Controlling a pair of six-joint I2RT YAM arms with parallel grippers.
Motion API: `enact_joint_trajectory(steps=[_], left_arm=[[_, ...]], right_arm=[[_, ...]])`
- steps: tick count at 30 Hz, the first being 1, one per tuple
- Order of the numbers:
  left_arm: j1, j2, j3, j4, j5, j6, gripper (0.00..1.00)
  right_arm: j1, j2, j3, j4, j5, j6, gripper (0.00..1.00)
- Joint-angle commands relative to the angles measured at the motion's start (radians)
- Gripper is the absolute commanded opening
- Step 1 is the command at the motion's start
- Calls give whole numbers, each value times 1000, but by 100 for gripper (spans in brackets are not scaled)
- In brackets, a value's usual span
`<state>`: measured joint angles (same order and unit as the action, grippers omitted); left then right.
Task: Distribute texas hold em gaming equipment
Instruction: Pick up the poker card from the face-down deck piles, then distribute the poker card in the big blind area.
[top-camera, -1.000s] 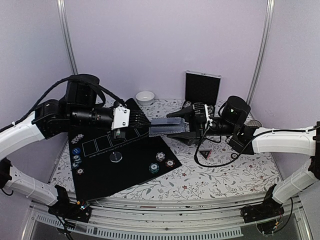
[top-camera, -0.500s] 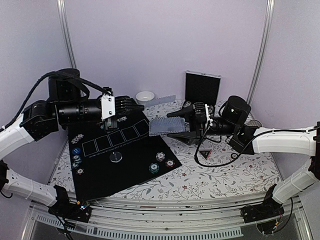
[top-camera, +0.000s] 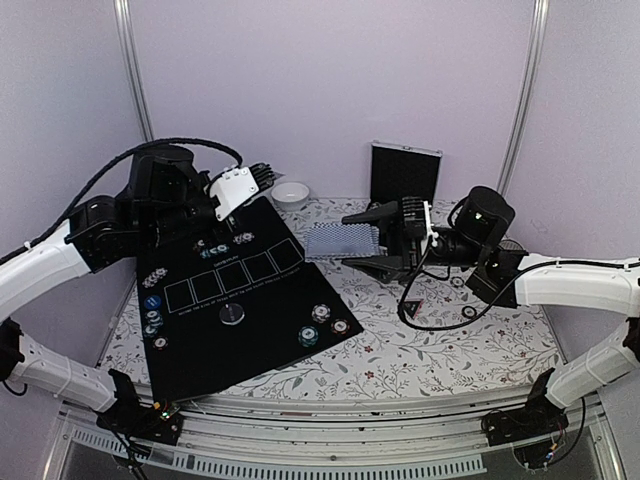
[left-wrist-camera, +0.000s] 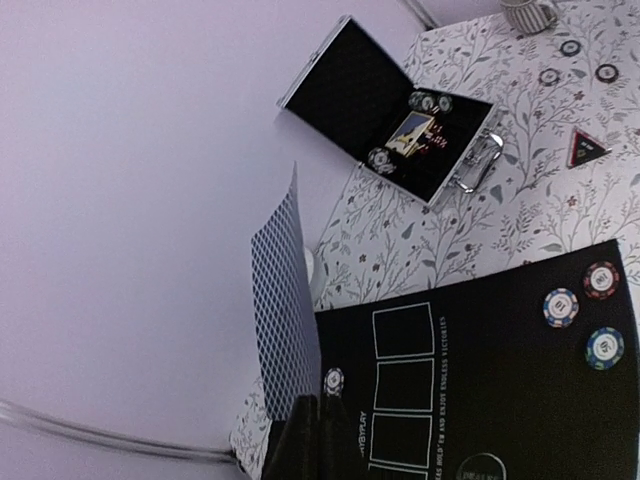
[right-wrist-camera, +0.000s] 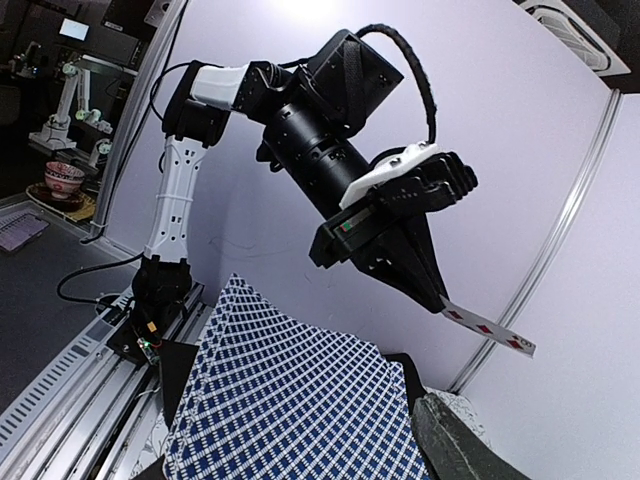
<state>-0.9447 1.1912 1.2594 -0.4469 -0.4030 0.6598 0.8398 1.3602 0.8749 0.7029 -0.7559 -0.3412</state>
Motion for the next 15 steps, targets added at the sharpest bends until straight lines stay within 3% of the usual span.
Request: enact_joint_trajectory(steps=[1,11,15], left_arm=[[96,-26,-22,-82,-101,-196,0],[211,20,-30,-224,-98,-478,0],[225,21,-69,-226,-107,-514,0]], right_arm=[[-8,-34,-16,-12,9,-12,59],[-16,-55,-38,-17,8,-20,59],[-19,-58,-46,-17,6,-19,59]])
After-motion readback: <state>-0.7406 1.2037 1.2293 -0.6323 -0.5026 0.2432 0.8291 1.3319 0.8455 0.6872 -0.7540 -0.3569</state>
